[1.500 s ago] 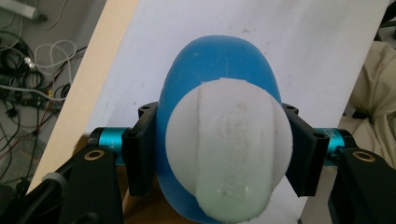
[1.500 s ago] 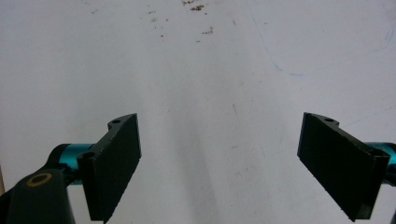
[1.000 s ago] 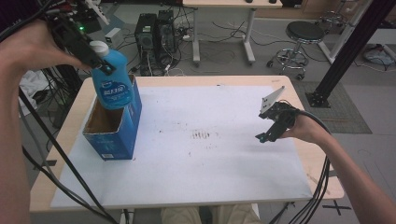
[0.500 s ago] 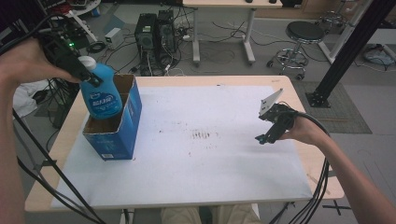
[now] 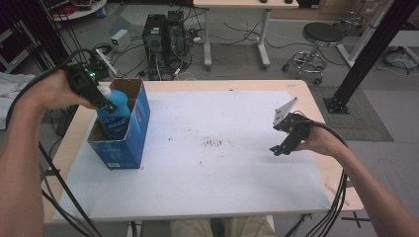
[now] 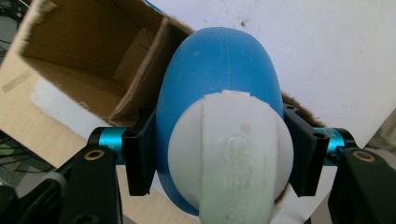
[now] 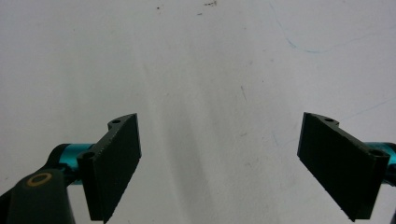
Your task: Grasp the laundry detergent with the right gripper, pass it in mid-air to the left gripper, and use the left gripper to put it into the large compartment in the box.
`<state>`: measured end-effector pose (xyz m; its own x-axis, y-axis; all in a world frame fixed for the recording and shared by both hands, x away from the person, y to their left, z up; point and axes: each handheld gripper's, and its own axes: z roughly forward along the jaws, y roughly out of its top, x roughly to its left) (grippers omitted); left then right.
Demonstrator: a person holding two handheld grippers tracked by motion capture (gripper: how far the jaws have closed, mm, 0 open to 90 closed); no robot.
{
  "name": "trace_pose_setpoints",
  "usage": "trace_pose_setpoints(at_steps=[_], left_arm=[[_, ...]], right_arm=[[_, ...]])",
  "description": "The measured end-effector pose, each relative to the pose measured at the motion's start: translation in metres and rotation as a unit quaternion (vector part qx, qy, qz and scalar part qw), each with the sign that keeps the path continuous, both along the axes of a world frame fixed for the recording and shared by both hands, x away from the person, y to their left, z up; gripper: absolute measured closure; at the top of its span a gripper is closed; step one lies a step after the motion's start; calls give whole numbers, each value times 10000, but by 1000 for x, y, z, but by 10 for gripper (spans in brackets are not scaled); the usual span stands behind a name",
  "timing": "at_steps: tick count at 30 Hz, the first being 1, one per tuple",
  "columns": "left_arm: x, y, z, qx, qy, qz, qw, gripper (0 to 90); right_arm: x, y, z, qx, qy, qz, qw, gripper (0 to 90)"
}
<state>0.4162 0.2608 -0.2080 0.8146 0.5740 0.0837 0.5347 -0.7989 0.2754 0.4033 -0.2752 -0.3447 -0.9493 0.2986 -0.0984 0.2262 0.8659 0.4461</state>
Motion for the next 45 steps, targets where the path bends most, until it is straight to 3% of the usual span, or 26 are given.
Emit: trace_pose_setpoints(at_steps=[7,19,27,45], left_arm=[[5,-1,-33,211,140,-295,9992,378],[5,2,-64,391,242,-392,9982,377],[5,3,-65,329,196,-367,9986,377],[5,-1,-67,506,204,-284,9981,348]], right_arm=[[0,1,-6,-18,37,12,10000,127],[-1,5,-9,-26,48,24,10000,127],[-2,3,-9,9,27,-27,10000,127],[-5,3,-8,15,25,-30,10000,127]])
